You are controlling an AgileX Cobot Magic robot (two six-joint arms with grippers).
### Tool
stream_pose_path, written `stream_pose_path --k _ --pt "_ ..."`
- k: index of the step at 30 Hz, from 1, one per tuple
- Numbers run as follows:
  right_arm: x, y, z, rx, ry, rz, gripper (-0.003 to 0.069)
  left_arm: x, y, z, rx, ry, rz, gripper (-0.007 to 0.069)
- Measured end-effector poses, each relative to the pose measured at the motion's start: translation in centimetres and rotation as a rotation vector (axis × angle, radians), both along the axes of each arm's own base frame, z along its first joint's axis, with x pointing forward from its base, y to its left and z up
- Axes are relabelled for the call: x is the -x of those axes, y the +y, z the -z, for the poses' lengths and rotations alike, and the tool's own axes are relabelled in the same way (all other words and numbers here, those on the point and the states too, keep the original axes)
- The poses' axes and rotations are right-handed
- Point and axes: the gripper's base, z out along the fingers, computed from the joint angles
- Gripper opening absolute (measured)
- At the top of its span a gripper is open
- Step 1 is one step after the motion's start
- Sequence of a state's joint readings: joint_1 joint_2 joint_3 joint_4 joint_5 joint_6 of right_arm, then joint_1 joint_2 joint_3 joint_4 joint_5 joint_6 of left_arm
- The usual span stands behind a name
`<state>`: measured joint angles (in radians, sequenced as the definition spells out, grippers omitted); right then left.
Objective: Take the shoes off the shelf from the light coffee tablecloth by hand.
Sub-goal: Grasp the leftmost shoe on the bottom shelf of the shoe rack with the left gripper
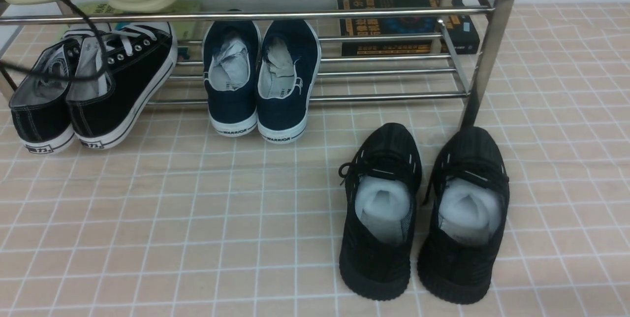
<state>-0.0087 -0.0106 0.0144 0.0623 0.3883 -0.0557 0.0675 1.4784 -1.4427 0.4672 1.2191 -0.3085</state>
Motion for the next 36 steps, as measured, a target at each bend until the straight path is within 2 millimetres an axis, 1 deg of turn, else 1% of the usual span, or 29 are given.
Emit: stream_pose_path --k 1,2,4,7,9,10,13,15,18,19,21,24,29,30,31,32,34,36 --pt "0.0 0.0 0.0 0.0 0.0 0.0 0.0237 -0.1 0.4 0.1 0.006 0.005 -0.008 0.0015" --pt "0.0 0.0 0.0 0.0 0.0 0.0 0.0237 -0.6 1.5 0.8 0.056 0.018 -0.033 0.0015" --pt "0.0 0.0 0.0 0.0 0.0 0.0 0.0237 -0.9 4.0 1.9 0.181 0.017 -0.073 0.0015" --pt "0.0 0.0 0.0 0.0 0.0 0.0 0.0237 -0.8 5.9 2.2 0.29 -0.044 -0.093 0.0015" --pt "0.0 0.0 0.0 0.0 0.0 0.0 0.0237 -0.9 6.5 2.1 0.351 -0.106 -0.091 0.0015" --pt "0.0 0.0 0.0 0.0 0.0 0.0 0.0237 -1.1 6.6 1.9 0.388 -0.147 -0.083 0.0015" --pt "0.0 0.0 0.0 0.0 0.0 0.0 0.0238 -2.0 6.1 1.8 0.472 -0.229 -0.027 0.0016" --pt "0.0 0.0 0.0 0.0 0.0 0.0 0.0238 -3.0 5.6 2.0 0.526 -0.275 0.022 0.002" --pt "0.0 0.0 0.0 0.0 0.0 0.0 0.0238 -4.3 5.5 2.6 0.532 -0.327 0.041 0.0034" --pt "0.0 0.0 0.0 0.0 0.0 0.0 0.0238 -4.5 5.4 2.7 0.532 -0.33 0.042 0.0038" --pt "0.0 0.0 0.0 0.0 0.0 0.0 0.0238 -5.5 5.5 3.2 0.522 -0.369 0.041 0.008" --pt "0.0 0.0 0.0 -0.001 0.0 0.0 0.0238 -6.3 5.4 3.8 0.513 -0.387 0.045 0.0144" --pt "0.0 0.0 0.0 -0.001 0.0 0.0 0.0238 -7.6 5.0 5.6 0.514 -0.35 0.057 0.0316" --pt "0.0 0.0 0.0 -0.001 0.0 0.0 0.0238 -7.7 5.0 5.6 0.512 -0.347 0.058 0.0326" --pt "0.0 0.0 0.0 -0.001 0.0 0.0 0.0238 -8.0 5.1 6.3 0.506 -0.327 0.057 0.0357" --pt "0.0 0.0 0.0 -0.001 0.0 0.0 0.0238 -8.2 5.2 6.8 0.502 -0.315 0.056 0.0372" --pt "0.0 0.0 0.0 -0.001 0.0 0.0 0.0238 -8.4 5.3 7.2 0.496 -0.305 0.054 0.0385" --pt "0.0 0.0 0.0 -0.001 0.0 0.0 0.0238 -8.8 5.7 8.3 0.478 -0.276 0.054 0.0395"
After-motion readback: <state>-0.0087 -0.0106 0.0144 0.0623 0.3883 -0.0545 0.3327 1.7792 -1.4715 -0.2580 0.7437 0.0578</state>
